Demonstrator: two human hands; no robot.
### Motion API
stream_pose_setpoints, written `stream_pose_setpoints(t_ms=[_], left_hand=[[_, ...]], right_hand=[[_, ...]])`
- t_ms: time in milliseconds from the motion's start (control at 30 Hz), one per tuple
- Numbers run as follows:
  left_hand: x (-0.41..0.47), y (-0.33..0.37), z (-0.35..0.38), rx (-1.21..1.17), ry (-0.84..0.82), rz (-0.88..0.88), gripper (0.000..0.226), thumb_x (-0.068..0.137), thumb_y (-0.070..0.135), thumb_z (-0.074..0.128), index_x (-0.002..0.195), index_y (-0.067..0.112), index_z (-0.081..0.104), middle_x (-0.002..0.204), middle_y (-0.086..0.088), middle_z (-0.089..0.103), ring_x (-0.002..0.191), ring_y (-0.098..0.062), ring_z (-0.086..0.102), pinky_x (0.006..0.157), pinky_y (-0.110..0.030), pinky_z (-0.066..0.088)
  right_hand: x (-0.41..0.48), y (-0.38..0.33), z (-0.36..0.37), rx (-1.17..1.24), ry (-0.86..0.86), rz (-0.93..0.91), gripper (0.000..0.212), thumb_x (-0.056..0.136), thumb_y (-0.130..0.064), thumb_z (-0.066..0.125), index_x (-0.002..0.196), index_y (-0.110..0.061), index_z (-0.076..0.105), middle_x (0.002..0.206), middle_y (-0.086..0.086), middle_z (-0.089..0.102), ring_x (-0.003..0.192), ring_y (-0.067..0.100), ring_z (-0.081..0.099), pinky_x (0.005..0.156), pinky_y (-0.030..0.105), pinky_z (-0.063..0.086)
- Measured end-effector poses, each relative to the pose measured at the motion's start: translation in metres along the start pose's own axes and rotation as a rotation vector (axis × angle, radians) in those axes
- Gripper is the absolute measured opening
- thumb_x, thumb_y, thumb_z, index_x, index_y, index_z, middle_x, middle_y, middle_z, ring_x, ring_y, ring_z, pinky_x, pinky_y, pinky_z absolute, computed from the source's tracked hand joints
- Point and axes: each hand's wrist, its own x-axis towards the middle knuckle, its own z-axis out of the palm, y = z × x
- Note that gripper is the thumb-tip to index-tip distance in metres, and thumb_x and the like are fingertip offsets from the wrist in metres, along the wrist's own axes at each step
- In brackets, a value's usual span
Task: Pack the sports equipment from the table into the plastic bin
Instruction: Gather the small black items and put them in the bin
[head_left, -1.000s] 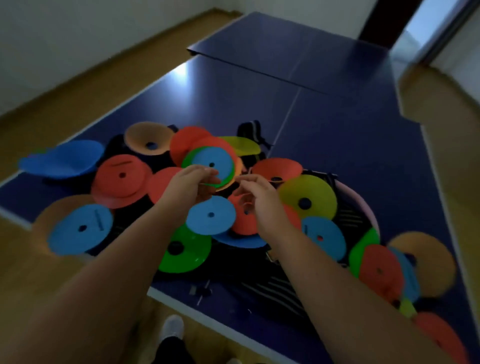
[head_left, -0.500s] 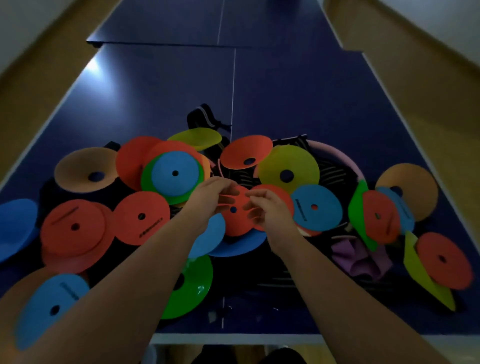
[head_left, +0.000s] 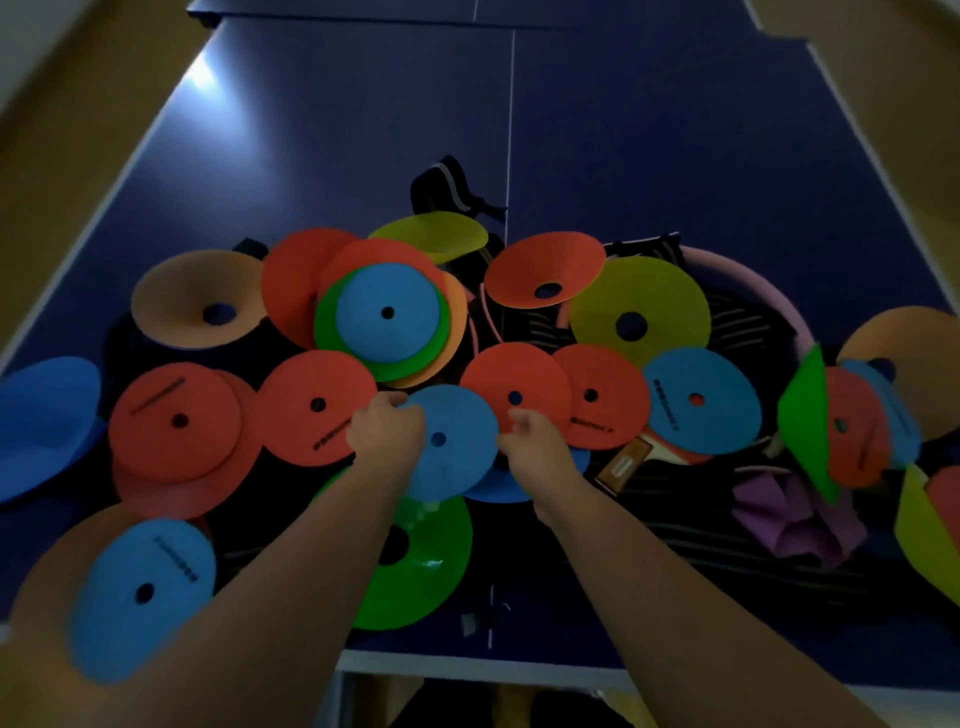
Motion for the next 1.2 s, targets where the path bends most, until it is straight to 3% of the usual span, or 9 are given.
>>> stream_pose_setpoints(t_ms=[67,133,267,433,533,633,733,900,1200], left_hand=[[0.002,-0.009,-0.003,-0.046,-0.058,-0.030,0.045,0.090,0.024,0.050,0.135,0.021,0.055,0.125,-0.013,0.058,0.106,-0.035,0.060,0.092,-0.048,0.053],[0.001,-0.015,-0.006,-0.146,-0.097,-0.034,0.043,0.092,0.023,0.050,0.135,0.018,0.054,0.123,-0.012,0.058,0.099,-0.030,0.062,0.083,-0.044,0.053],[-0.005,-0.019,-0.009,-0.238,-0.071,0.001,0.035,0.095,0.018,0.047,0.130,0.017,0.057,0.110,-0.006,0.061,0.079,-0.018,0.059,0.072,-0.040,0.051],[-0.016,0.003,-0.007,-0.143,0.033,0.255,0.027,0.094,0.015,0.047,0.112,0.020,0.066,0.107,-0.005,0.063,0.076,-0.020,0.061,0.048,-0.024,0.040],[-0.013,0.024,0.007,-0.194,-0.057,0.377,0.021,0.099,0.015,0.046,0.108,0.018,0.066,0.082,-0.003,0.059,0.049,-0.012,0.045,0.037,-0.022,0.034],[0.000,0.034,0.026,-0.204,-0.094,0.458,0.018,0.100,0.018,0.047,0.100,0.022,0.064,0.066,-0.001,0.052,0.045,-0.014,0.037,0.042,-0.026,0.032],[0.015,0.040,0.041,-0.183,-0.066,0.535,0.017,0.098,0.016,0.049,0.101,0.019,0.065,0.070,0.004,0.053,0.050,-0.011,0.043,0.042,-0.020,0.035],[0.020,0.057,0.040,-0.281,-0.067,0.604,0.023,0.095,0.019,0.055,0.107,0.002,0.067,0.087,-0.003,0.060,0.075,-0.016,0.052,0.066,-0.030,0.044],[-0.043,0.007,0.031,-0.454,-0.075,0.669,0.017,0.095,0.016,0.057,0.078,0.014,0.059,0.094,-0.005,0.061,0.086,-0.018,0.055,0.070,-0.027,0.049]], right_hand=[[0.000,0.000,0.003,-0.052,0.024,-0.016,0.046,0.101,-0.005,0.045,0.145,0.003,0.036,0.150,0.018,0.040,0.133,0.030,0.044,0.103,0.038,0.041],[0.002,0.000,0.005,-0.074,0.052,-0.020,0.043,0.100,-0.002,0.045,0.140,0.010,0.037,0.146,0.026,0.040,0.132,0.037,0.042,0.106,0.047,0.038],[0.002,0.002,0.008,0.004,0.096,-0.038,0.043,0.099,-0.014,0.052,0.141,-0.016,0.045,0.147,0.004,0.045,0.119,0.016,0.050,0.093,0.031,0.043],[0.007,-0.003,0.001,0.058,0.105,-0.110,0.016,0.100,-0.017,0.050,0.114,-0.020,0.059,0.111,-0.002,0.061,0.092,0.010,0.059,0.070,0.027,0.049],[0.023,-0.005,-0.003,0.031,0.092,-0.180,0.012,0.099,-0.017,0.053,0.107,-0.019,0.062,0.099,0.001,0.064,0.078,0.012,0.061,0.061,0.025,0.049],[0.048,0.000,-0.003,-0.004,0.096,-0.270,0.014,0.099,-0.014,0.051,0.101,-0.021,0.063,0.090,0.002,0.064,0.070,0.014,0.057,0.059,0.027,0.046],[0.070,0.007,0.003,-0.011,0.101,-0.372,0.017,0.097,-0.012,0.050,0.100,-0.022,0.063,0.087,0.003,0.062,0.069,0.018,0.053,0.062,0.034,0.044],[0.084,0.007,0.002,0.002,0.075,-0.521,0.014,0.096,-0.007,0.051,0.098,-0.018,0.060,0.090,0.006,0.060,0.068,0.018,0.053,0.063,0.035,0.044],[0.032,0.051,-0.001,-0.065,0.138,-0.771,0.008,0.091,-0.009,0.061,0.094,-0.015,0.064,0.084,0.004,0.062,0.063,0.016,0.054,0.053,0.025,0.043]])
